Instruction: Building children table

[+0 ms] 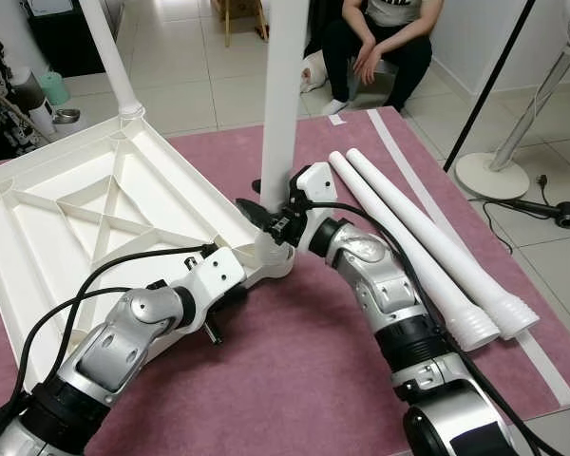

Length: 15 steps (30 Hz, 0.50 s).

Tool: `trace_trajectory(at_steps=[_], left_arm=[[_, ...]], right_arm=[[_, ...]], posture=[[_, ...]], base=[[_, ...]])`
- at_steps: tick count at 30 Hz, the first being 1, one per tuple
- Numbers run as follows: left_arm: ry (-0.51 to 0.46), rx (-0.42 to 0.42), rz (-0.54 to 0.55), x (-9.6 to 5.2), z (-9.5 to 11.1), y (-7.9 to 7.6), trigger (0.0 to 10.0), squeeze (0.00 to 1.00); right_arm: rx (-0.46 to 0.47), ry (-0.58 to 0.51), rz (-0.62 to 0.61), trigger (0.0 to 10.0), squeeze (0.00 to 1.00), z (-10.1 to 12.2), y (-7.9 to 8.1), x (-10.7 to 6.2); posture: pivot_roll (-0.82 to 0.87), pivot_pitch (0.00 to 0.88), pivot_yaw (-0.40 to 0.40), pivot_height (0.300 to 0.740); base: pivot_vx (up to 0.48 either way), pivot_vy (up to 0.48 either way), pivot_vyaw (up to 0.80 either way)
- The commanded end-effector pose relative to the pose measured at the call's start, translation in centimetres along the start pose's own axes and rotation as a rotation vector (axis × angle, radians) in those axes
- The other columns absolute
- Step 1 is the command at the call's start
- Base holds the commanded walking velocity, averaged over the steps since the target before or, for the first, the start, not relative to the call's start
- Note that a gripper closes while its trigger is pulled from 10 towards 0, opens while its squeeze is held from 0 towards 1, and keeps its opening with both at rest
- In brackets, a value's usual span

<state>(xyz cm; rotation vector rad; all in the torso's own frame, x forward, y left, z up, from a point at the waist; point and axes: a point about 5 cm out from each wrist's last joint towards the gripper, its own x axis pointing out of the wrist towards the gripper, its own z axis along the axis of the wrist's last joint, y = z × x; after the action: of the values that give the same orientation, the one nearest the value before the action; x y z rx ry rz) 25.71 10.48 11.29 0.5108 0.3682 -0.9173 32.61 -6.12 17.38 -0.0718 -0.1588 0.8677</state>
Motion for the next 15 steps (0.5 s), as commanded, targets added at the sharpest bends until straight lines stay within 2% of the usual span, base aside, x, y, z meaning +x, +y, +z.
trace_trajectory(at_steps=[1,10,15], left_arm=[[0.020,0.044,0.036,-0.4,-0.2,0.3,10.0,0.00],[0.033,0.040,0.052,-0.5,-0.5,0.5,10.0,0.00],[0.039,0.040,0.057,-0.5,-0.5,0.7,10.0,0.00]], right_arm=[[0.005,0.056,0.019,10.0,0.00,-1.2,0.2,0.1],[0.009,0.120,0.049,10.0,0.00,-3.1,1.0,-0.7],[-0.006,0.138,0.030,10.0,0.00,-3.6,0.7,-1.2]], posture=[[0.07,0.000,0.063,0.740],[0.07,0.000,0.068,0.740],[0.06,0.000,0.073,0.740]], base=[[0.000,0.000,0.00],[0.000,0.000,0.00],[0.000,0.000,0.00]])
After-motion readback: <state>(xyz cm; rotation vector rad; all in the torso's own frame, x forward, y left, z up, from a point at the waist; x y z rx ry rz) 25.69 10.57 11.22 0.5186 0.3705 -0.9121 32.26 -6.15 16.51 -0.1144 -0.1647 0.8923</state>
